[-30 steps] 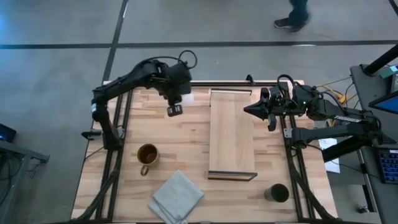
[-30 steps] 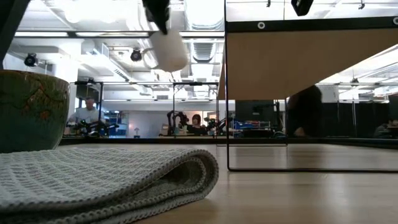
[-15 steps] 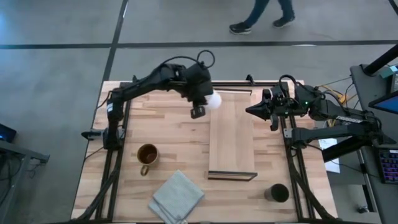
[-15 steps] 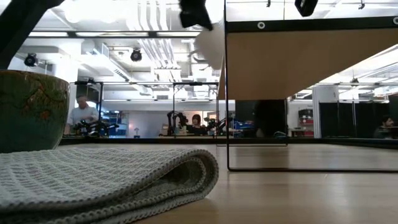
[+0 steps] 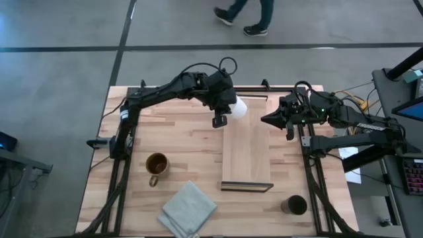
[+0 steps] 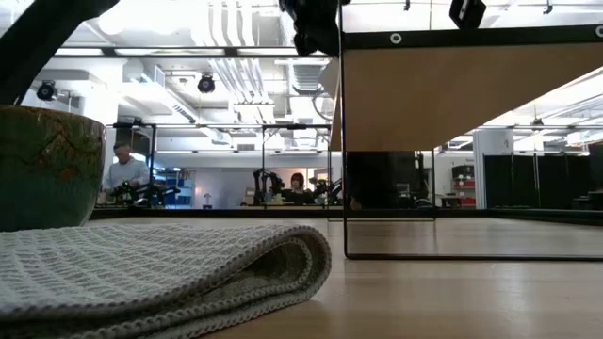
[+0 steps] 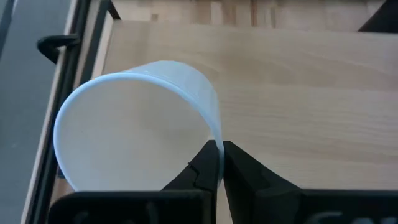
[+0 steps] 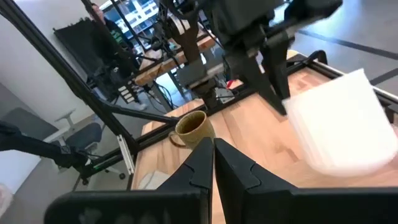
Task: Stack small to large cups/mugs on shelf
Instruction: Put the white mug on the shelf
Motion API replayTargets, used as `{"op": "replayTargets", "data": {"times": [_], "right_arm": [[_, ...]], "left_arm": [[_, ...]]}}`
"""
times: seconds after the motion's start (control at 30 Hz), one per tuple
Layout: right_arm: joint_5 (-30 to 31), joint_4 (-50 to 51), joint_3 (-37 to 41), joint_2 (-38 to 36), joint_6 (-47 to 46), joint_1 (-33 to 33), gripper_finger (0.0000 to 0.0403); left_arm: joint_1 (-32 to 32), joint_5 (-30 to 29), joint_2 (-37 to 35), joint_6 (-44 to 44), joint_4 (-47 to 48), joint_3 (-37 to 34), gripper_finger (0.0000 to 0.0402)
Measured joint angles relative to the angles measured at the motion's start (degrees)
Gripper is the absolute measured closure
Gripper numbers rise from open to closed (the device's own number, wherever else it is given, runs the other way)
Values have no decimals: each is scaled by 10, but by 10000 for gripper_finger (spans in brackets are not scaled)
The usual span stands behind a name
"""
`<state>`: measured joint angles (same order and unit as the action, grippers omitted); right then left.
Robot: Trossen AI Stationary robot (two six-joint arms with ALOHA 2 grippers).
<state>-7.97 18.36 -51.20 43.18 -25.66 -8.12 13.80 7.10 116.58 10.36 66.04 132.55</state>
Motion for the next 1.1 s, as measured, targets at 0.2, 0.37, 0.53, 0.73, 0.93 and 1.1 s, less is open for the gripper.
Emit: {"op": "replayTargets", "data": {"times": [0.2,0.37,0.53,0.73,0.93,1.1], "right_arm": [[6,26,0,2,-23,0,394],[6,23,0,7,-40,0,394],[23,14,0,12,-40,0,394],[68,15,0,18,-40,0,394],[96,27,0,26,-46,0,394],[96,70,0,52,-52,0,394]], "left_arm": [[0,0,12,20,-8,-1,402],[1,0,12,50,-21,-1,402],[1,0,11,53,-51,-9,402],[1,0,12,52,-56,-25,402],[1,0,12,64,-56,-28,402],[1,-1,12,68,-56,-28,387]]}}
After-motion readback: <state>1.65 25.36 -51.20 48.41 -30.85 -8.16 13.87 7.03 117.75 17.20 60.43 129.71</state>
